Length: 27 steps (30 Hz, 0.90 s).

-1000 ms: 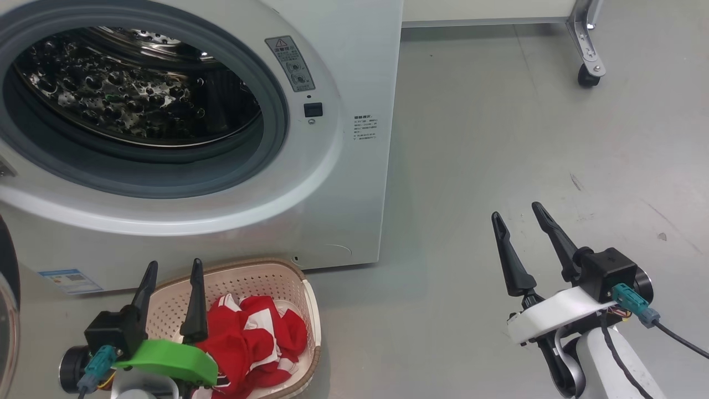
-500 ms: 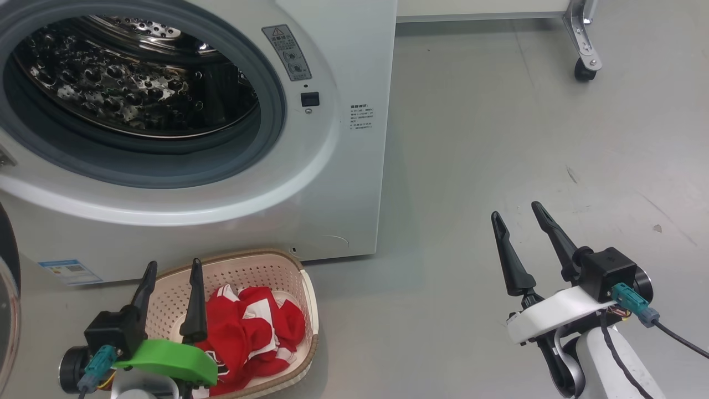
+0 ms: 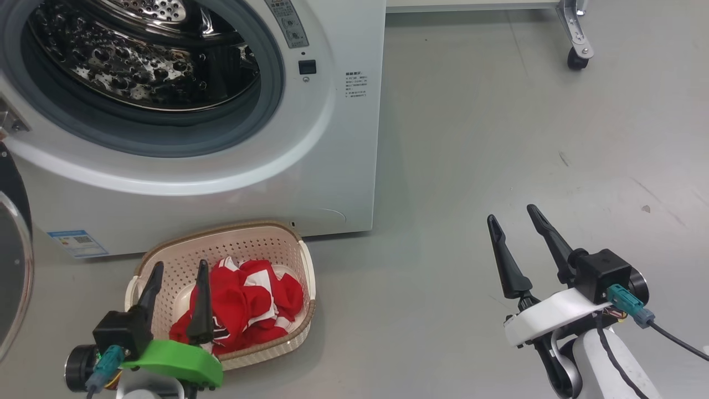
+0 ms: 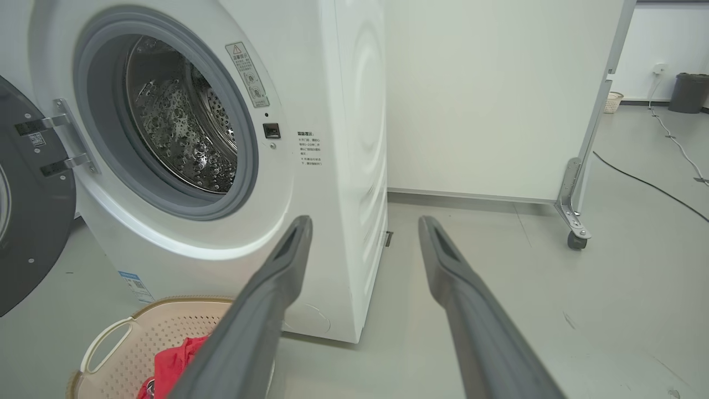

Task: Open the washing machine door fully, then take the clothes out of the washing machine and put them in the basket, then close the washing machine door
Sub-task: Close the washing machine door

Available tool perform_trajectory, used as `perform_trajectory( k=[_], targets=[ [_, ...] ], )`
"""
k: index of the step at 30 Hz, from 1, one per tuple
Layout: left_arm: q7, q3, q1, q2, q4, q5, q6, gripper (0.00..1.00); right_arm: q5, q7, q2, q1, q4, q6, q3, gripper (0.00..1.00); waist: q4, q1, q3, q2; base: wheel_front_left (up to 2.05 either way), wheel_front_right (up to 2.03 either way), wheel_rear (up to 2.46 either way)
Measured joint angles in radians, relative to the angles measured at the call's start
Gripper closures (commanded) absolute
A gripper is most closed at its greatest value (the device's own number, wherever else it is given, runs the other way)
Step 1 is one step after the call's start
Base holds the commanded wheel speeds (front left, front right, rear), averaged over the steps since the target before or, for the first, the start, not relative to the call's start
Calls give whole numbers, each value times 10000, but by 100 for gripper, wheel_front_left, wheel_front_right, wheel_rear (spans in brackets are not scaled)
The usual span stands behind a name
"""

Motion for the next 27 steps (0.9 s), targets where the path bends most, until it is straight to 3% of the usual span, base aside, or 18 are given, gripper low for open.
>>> perform_trajectory(
  k=[14, 27],
  targets=[
    [0, 69, 6, 0, -12, 44, 2, 0, 0, 0, 0, 0, 48, 0, 48, 0, -9, 0, -112, 0, -107, 107, 0],
    [0, 111, 13, 0, -67, 58, 2, 0, 0, 0, 0, 1, 50, 0, 44, 0, 5, 0, -127, 0, -55, 55, 0]
  ],
)
